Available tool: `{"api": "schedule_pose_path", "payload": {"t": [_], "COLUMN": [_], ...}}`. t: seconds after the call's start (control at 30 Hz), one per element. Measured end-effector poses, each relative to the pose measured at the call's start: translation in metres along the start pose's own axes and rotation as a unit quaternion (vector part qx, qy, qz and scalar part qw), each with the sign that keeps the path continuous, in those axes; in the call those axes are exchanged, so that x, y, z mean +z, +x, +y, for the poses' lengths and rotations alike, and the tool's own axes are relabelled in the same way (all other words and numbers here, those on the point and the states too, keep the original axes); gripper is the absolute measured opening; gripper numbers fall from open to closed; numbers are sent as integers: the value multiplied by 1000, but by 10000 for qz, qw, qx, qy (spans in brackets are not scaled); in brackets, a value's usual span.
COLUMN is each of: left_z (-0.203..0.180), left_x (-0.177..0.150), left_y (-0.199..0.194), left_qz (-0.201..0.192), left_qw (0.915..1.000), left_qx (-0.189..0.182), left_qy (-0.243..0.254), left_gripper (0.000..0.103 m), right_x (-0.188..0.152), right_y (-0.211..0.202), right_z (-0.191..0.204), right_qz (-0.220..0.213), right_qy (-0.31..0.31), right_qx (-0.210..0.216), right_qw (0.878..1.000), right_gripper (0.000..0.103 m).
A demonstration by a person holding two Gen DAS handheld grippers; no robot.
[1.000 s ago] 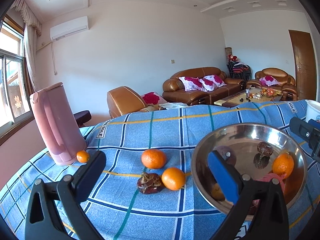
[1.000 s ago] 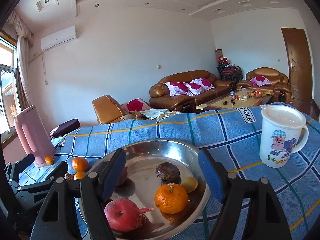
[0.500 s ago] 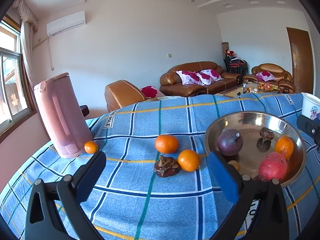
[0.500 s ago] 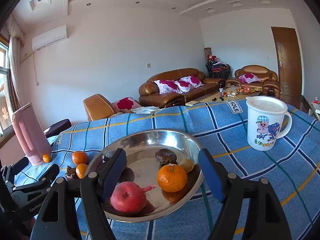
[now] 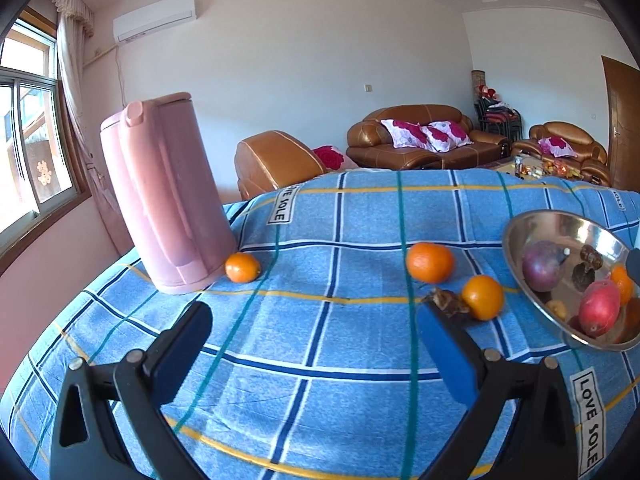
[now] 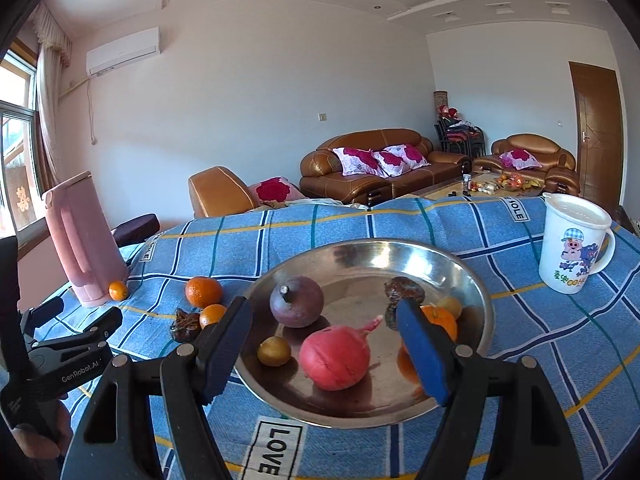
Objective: Organize fruits
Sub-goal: 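Lift both open tools out of the steel bowl, then grasp the dark brown fruit on the cloth with the right tool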
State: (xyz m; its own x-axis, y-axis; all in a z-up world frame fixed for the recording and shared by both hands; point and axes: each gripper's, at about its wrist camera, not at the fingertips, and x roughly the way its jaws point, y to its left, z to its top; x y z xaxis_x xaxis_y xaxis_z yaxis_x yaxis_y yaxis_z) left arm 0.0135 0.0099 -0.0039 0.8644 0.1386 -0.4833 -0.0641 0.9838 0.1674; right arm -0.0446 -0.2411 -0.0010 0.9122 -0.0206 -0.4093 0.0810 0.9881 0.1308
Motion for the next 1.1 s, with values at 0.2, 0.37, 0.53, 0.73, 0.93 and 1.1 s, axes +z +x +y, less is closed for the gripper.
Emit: {"api": "schedule_pose_path", "payload": {"t": [0.2, 0.37, 0.53, 0.73, 0.93, 1.1], "left_z": [25, 41, 56, 64, 70, 73], "left_x": [1, 4, 4, 1, 0, 1], "left_y": [17, 31, 44, 51, 55, 57], "left_qz": [46, 123, 417, 623, 771, 838], "left_qw": [9995, 9990, 9983, 9964, 9952, 9942], "left_qx": [316, 417, 316, 432, 377, 317], "left_qy": [54, 54, -273, -373, -460, -588], "left_gripper": [103, 103, 103, 103, 103, 103], "right_x": [-1, -2, -5, -6, -8, -6], "right_y": [17, 40, 66, 104, 121, 133], "right_z": [38, 70, 103, 139, 148, 148], "right_qz": [143, 509, 932, 1450, 1775, 1925], "right_qy": [-207, -455, -724, -1052, -1299, -1537], "right_qx": [207, 419, 845, 1175, 1026, 739], "right_qw": [9995, 9968, 9894, 9768, 9701, 9664], "right_gripper": [76, 75, 46, 46, 47, 47]}}
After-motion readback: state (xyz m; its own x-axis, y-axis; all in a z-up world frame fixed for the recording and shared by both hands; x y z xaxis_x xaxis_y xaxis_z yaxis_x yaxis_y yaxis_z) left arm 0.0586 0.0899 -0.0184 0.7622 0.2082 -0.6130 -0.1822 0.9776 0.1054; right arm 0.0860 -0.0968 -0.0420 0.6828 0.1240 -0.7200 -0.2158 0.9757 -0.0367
